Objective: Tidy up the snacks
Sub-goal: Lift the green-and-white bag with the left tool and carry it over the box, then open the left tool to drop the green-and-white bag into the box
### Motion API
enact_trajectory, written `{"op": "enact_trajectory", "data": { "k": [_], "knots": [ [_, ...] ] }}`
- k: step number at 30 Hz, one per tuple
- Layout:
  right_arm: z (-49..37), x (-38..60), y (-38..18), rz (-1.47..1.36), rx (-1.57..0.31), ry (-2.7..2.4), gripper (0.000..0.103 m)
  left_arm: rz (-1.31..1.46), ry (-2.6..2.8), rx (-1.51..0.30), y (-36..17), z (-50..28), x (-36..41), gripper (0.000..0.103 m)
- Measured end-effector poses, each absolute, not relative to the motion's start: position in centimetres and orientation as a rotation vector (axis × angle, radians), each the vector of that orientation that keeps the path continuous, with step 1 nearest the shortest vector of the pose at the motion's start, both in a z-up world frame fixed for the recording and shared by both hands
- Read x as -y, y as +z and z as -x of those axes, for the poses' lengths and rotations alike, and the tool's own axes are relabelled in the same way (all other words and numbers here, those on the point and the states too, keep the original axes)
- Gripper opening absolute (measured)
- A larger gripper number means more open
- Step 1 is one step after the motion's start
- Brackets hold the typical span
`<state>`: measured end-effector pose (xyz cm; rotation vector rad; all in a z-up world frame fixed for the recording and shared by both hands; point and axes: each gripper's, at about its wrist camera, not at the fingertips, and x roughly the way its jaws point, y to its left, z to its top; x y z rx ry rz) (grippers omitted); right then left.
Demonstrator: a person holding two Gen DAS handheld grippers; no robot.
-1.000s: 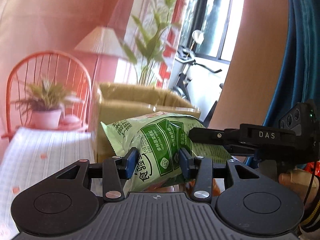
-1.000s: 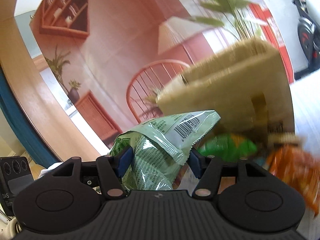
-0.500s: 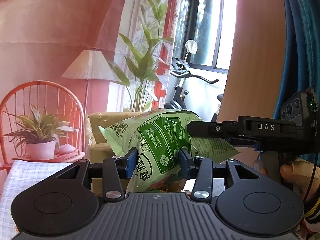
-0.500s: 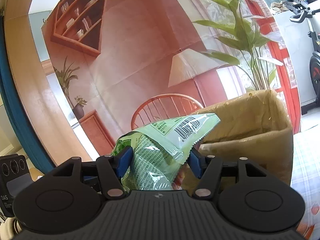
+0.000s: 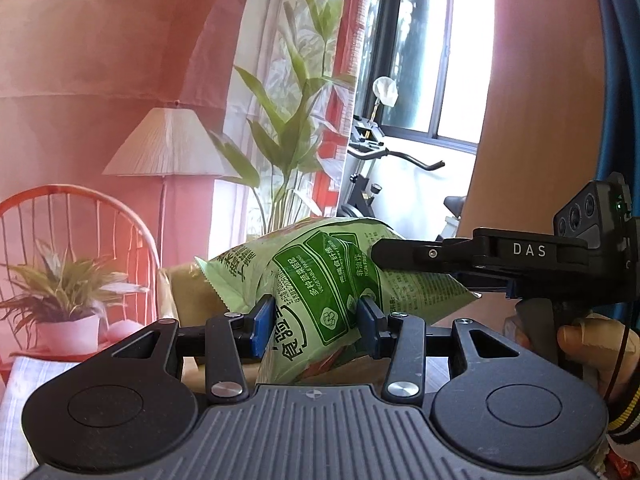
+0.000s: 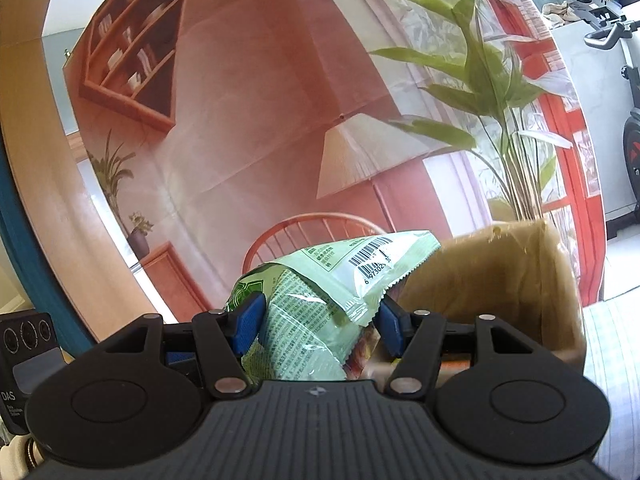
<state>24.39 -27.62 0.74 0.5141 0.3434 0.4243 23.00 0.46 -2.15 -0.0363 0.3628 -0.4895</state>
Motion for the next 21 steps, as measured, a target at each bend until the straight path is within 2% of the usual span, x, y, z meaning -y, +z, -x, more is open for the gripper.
{"op": "enact_trajectory", "data": {
  "k": [7,21],
  "knots": [
    [-29.9,29.6,-0.3,-0.559,-0.412,0.405,0.062,0.084,-0.505,-0.456,-2.9,-28.7,-0.4,0.047],
    [-38.4,32.8,-6.3,-0.692,-0.656,0.29,0.062,0.113,-0.518,-0.686,-7.8,-38.6,0.1,0.047]
  ]
}}
